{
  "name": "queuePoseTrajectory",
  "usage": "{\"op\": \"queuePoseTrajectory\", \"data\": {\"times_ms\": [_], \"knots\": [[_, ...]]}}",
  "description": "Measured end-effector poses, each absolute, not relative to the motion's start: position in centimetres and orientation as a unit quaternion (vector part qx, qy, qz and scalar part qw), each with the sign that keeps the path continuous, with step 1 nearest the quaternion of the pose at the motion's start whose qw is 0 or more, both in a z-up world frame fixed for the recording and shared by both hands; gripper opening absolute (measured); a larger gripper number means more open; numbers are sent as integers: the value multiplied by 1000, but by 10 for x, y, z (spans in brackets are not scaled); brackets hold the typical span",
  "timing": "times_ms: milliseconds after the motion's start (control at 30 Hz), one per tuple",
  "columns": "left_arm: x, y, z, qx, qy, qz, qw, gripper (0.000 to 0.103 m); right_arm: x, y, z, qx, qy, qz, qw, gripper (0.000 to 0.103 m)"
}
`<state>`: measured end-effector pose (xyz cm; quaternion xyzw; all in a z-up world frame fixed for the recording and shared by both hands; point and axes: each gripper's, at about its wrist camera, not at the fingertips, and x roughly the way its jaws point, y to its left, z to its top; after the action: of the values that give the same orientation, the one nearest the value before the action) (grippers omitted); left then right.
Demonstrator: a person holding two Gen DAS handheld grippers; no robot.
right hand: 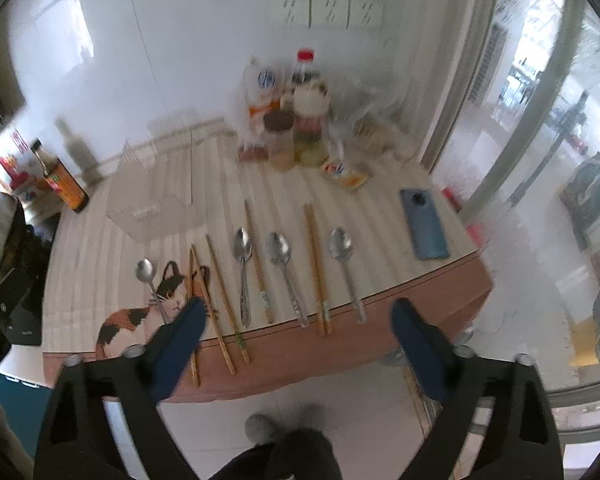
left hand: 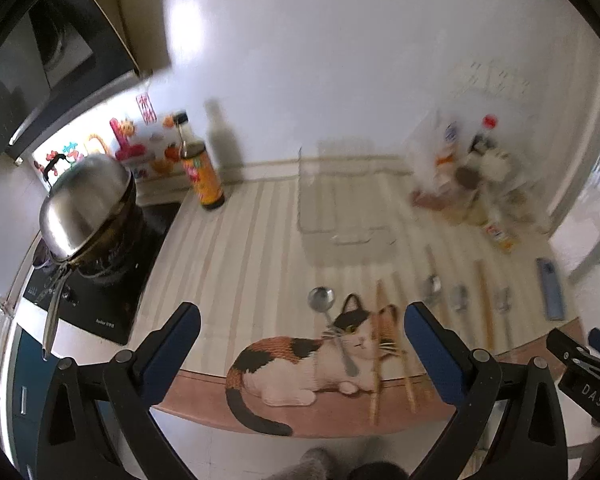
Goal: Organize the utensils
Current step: 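Grasp a wooden chopstick with the left tool while the right tool grasps another chopstick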
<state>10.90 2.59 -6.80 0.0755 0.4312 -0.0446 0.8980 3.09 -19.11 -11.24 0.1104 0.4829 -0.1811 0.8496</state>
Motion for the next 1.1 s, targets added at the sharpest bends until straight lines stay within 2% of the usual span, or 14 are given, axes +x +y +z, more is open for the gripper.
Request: {"op": "queuePoseTrajectory", "data": {"times_ms": [33, 133, 233, 300, 367, 467, 633, 700, 733, 767, 1100], "knots": [[116, 24, -80, 80, 444, -41, 891, 103, 37, -191, -122, 112, 492, -174, 846, 64], [130, 17, -117, 90, 486, -38, 869, 103, 67, -195, -167, 133, 534, -139, 824, 42], [147, 1, -162, 107, 535, -44, 837, 102, 84, -202, -195, 143, 555, -121, 810, 36], [157, -13, -195, 113, 581, -50, 805, 93, 93, -214, -214, 150, 570, -116, 799, 36], [166, -23, -228, 100, 627, -59, 771, 68, 99, -231, -228, 164, 581, -113, 789, 35], [178, -41, -266, 88, 676, -68, 728, 47, 106, -253, -245, 181, 597, -114, 773, 35], [185, -67, -300, 131, 695, -76, 703, 44, 124, -275, -263, 199, 617, -104, 754, 35], [188, -71, -299, 131, 689, -79, 708, 35, 133, -277, -268, 199, 622, -97, 751, 36], [190, -72, -300, 130, 693, -81, 705, 24, 137, -276, -270, 197, 624, -93, 750, 35], [192, -71, -300, 120, 696, -79, 703, 5, 141, -273, -271, 195, 627, -87, 749, 35], [202, -16, -298, 71, 701, -22, 709, 5, 177, -215, -286, 179, 649, -8, 739, 36]]}}
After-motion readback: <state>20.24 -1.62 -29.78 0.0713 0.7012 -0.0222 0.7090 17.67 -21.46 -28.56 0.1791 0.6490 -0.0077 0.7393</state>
